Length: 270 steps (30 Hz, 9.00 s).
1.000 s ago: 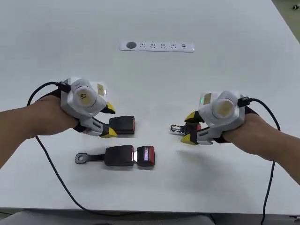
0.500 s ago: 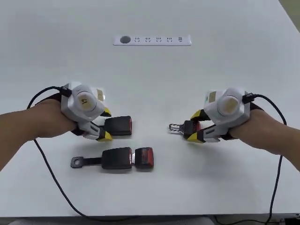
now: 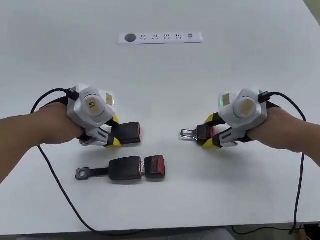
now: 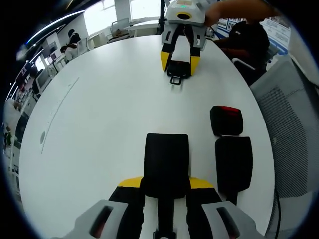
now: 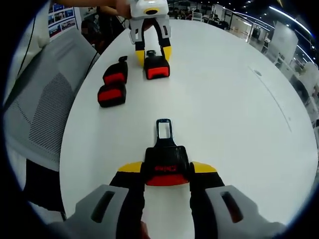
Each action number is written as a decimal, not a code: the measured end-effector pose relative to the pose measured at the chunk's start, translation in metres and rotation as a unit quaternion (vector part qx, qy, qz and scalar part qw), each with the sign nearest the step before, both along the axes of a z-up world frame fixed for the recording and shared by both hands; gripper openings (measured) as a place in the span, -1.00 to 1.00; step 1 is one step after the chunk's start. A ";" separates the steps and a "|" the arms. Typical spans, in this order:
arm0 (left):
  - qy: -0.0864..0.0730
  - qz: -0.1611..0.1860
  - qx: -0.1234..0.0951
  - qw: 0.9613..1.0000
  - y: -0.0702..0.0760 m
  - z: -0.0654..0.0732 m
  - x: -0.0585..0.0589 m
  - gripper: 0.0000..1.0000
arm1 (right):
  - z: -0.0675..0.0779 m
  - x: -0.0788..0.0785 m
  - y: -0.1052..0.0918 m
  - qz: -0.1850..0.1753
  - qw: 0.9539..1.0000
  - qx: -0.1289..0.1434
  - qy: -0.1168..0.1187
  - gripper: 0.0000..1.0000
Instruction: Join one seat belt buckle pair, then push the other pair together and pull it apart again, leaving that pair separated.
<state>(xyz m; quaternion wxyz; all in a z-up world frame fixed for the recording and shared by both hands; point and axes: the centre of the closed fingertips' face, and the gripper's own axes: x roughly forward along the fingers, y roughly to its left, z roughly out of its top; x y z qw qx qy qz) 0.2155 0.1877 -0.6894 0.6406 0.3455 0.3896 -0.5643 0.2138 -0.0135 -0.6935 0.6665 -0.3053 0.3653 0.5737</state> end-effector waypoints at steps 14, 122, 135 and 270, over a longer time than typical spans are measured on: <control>0.004 -0.005 -0.003 1.000 -0.003 0.005 -0.003 -0.35 | -0.003 0.002 0.001 0.000 1.000 -0.010 -0.006 -0.34; 0.003 -0.034 -0.002 0.999 -0.002 0.001 0.000 -0.38 | 0.003 0.005 0.131 0.035 0.998 0.051 -0.022 -0.38; 0.005 -0.034 -0.001 0.999 -0.002 0.003 -0.001 -0.37 | 0.004 0.002 0.111 0.028 0.998 0.050 -0.020 -0.36; -0.089 0.348 -0.171 0.917 0.112 0.081 -0.110 1.00 | 0.085 -0.099 -0.030 -0.284 0.947 0.127 -0.077 0.99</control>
